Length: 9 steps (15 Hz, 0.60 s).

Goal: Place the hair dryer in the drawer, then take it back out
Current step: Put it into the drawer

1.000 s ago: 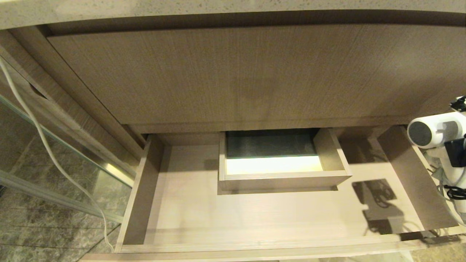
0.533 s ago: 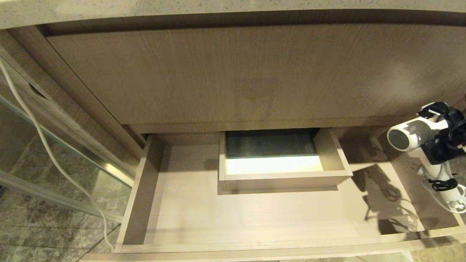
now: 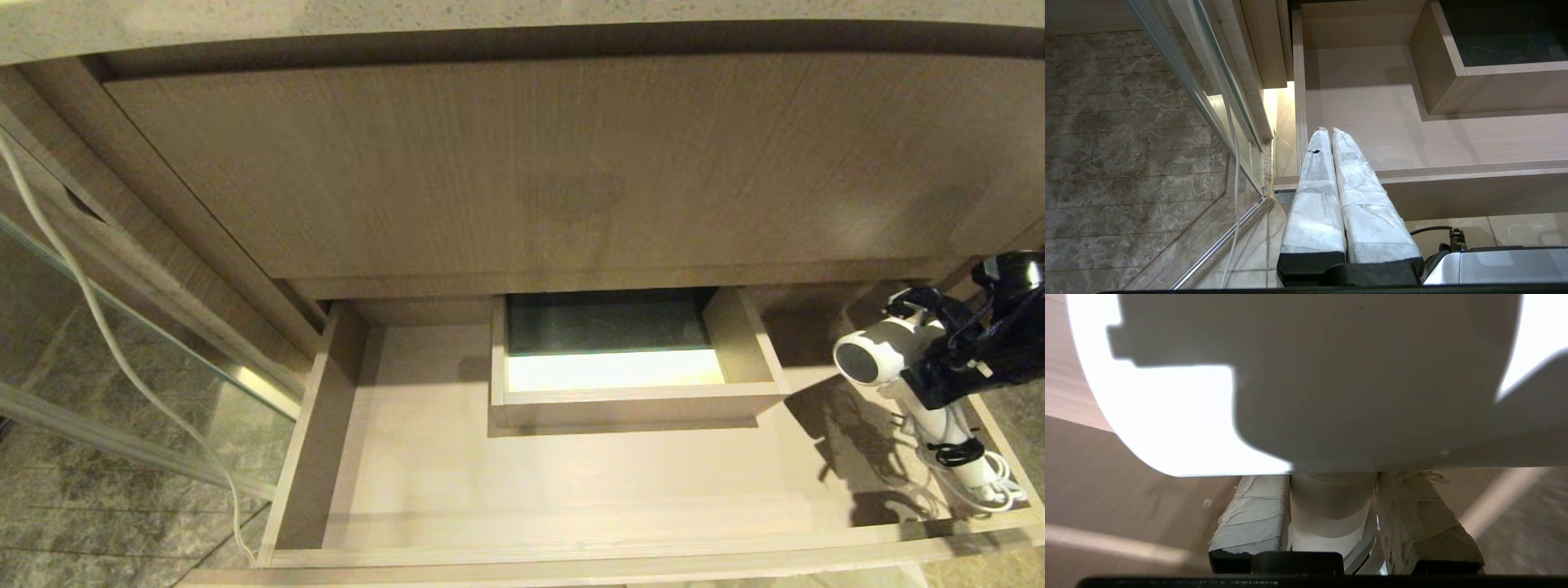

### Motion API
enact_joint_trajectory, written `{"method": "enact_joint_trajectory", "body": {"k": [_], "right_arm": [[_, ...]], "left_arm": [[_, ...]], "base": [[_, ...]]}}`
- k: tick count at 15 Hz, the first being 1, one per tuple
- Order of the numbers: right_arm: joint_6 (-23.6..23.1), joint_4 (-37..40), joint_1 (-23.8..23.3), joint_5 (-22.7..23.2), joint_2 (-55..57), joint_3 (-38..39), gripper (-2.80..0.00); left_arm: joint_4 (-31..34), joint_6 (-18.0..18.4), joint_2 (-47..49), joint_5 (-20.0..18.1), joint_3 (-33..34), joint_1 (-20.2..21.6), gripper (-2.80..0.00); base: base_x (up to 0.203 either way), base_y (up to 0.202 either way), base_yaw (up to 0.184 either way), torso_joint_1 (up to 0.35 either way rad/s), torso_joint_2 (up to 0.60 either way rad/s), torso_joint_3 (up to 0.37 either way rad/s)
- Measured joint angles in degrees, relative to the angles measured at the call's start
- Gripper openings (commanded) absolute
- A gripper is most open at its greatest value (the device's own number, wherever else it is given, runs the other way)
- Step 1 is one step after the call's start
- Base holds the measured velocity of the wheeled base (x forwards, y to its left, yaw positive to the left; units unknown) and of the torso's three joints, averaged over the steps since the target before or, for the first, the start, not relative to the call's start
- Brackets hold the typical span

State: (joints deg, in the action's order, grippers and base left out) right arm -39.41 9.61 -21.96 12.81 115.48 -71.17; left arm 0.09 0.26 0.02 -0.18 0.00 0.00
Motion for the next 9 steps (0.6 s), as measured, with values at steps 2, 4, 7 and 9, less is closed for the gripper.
{"method": "enact_joint_trajectory", "body": {"k": [2,4,7,9], "right_arm": [[0.05,-2.37,0.0,0.11,4.09,-1.35,-2.8],[0.06,-5.87,0.14,0.27,8.59,-3.01,-2.8],[0.02,-11.91,0.73,0.42,16.06,-5.75,-2.8],[-0.55,-15.95,1.33,0.49,20.74,-7.78,-2.8]], "left_arm": [[0.01,-0.01,0.0,0.0,0.0,0.0,-2.8],[-0.02,0.01,0.0,0.02,0.0,0.0,-2.8],[0.01,-0.02,0.0,0.0,0.0,0.0,-2.8],[0.01,0.01,0.0,0.02,0.0,0.0,-2.8]], "base": [[0.0,0.0,0.0,0.0,0.0,0.0],[0.0,0.0,0.0,0.0,0.0,0.0],[0.0,0.0,0.0,0.0,0.0,0.0],[0.0,0.0,0.0,0.0,0.0,0.0]]}}
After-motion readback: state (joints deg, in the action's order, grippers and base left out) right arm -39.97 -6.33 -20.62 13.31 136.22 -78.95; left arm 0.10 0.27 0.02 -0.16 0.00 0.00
